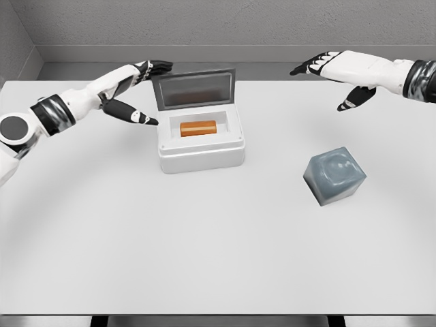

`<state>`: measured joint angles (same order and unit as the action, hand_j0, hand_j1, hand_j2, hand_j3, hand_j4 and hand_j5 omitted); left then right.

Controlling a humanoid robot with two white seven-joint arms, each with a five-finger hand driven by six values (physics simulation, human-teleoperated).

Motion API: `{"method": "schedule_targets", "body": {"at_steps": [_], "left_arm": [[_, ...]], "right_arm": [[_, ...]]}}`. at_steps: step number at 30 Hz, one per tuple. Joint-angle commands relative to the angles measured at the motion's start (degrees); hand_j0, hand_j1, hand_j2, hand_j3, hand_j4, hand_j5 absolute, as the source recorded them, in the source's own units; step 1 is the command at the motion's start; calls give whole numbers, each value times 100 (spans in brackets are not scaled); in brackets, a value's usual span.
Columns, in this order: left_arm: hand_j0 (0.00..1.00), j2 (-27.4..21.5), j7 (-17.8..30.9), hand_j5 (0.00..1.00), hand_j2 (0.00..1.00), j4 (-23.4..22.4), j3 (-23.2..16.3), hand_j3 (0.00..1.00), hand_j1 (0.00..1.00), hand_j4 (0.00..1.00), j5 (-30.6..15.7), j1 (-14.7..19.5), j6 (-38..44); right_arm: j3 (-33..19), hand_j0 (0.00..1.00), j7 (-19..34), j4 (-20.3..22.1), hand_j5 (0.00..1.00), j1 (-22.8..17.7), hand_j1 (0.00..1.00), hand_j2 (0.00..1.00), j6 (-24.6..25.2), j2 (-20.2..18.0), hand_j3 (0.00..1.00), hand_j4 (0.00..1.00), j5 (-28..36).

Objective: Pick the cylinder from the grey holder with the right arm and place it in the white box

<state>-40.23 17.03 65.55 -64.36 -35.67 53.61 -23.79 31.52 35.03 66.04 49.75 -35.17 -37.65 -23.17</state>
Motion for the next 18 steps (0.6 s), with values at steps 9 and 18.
{"method": "schedule_targets", "body": {"at_steps": [9, 18], "left_arm": [[98, -284, -7, 98, 98, 406, 2, 98, 98, 98, -124, 0, -12], [100, -680, -16, 100, 100, -42, -42, 100, 100, 100, 210, -211, -82]], "right_arm": [[-6, 100, -3, 5, 100, 0, 100, 100, 17, -5, 100, 100, 32], [-6, 100, -3, 49, 100, -26, 100, 100, 17, -14, 100, 100, 32]]}}
